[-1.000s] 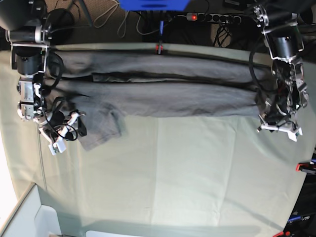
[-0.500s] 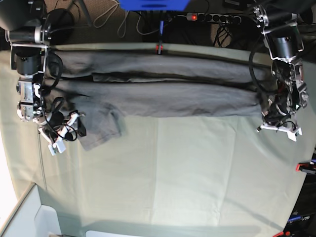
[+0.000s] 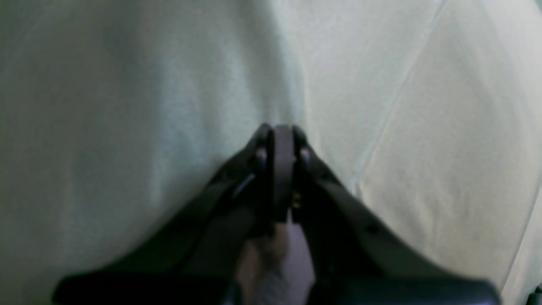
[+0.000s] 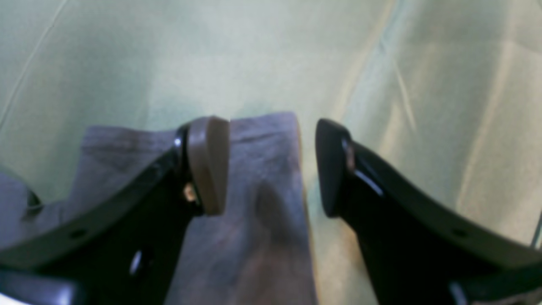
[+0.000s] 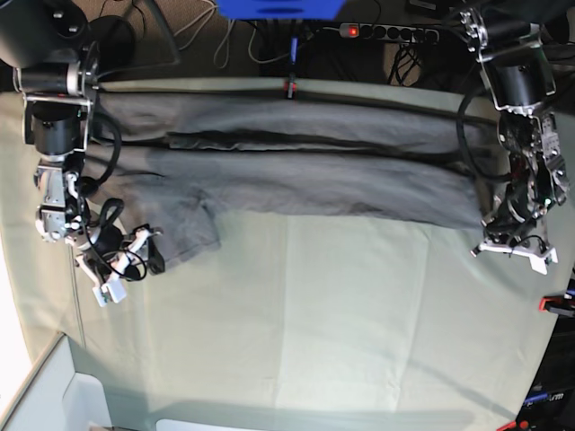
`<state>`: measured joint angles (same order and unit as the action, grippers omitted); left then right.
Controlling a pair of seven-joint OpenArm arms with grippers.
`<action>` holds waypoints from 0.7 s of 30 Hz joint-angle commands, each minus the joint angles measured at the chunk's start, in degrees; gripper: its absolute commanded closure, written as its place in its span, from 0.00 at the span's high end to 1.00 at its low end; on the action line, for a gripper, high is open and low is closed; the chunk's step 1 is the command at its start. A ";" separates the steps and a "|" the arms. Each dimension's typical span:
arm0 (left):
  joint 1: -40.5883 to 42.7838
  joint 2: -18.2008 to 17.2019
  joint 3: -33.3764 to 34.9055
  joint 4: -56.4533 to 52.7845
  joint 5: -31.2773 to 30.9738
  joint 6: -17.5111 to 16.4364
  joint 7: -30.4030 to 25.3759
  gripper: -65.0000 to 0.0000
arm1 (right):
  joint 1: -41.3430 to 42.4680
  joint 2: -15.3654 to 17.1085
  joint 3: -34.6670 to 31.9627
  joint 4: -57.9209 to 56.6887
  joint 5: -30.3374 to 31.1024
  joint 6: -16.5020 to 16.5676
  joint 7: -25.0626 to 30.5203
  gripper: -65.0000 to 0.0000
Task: Layout the t-shirt on the table in an organized manner, then fold the t-shirt properly
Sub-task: 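Lift the strip ends with both grippers and flip the strip over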
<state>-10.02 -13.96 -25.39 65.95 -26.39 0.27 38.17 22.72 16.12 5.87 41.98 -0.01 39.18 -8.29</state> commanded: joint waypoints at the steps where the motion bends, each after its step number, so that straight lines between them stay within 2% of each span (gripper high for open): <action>1: -1.01 -0.86 -0.24 0.90 -0.20 -0.05 -1.03 0.00 | 2.11 0.80 0.15 -0.61 0.76 0.60 1.31 0.51; 4: -1.01 -0.77 -0.24 0.73 -0.20 -0.05 -1.03 0.00 | 5.02 0.98 0.15 -8.44 0.76 -3.00 1.48 0.51; 7: -1.01 -0.77 -0.24 0.55 -0.20 -0.05 -1.03 0.00 | 6.51 1.16 0.15 -14.15 0.76 -3.00 2.80 0.51; 11: -1.01 -0.77 -0.24 0.46 -0.20 -0.05 -1.03 0.00 | 6.25 1.16 -0.64 -14.50 0.76 -3.00 5.88 0.51; 16: -1.01 -0.77 -0.24 0.46 -0.20 -0.05 -1.12 0.00 | 4.84 1.07 -8.99 -14.15 0.76 -3.00 6.14 0.50; 19: -1.10 -0.86 -0.24 0.38 -0.11 -0.05 -1.29 0.00 | 4.84 0.89 -11.10 -14.24 0.76 -3.09 6.14 0.43; 21: -1.10 -0.86 -0.24 0.38 -0.11 -0.05 -1.29 0.00 | 5.02 0.89 -11.01 -14.24 0.76 -3.09 6.14 0.34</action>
<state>-10.02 -13.96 -25.39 65.54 -26.41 0.27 38.11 26.98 16.69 -5.06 27.59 1.39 36.16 -0.16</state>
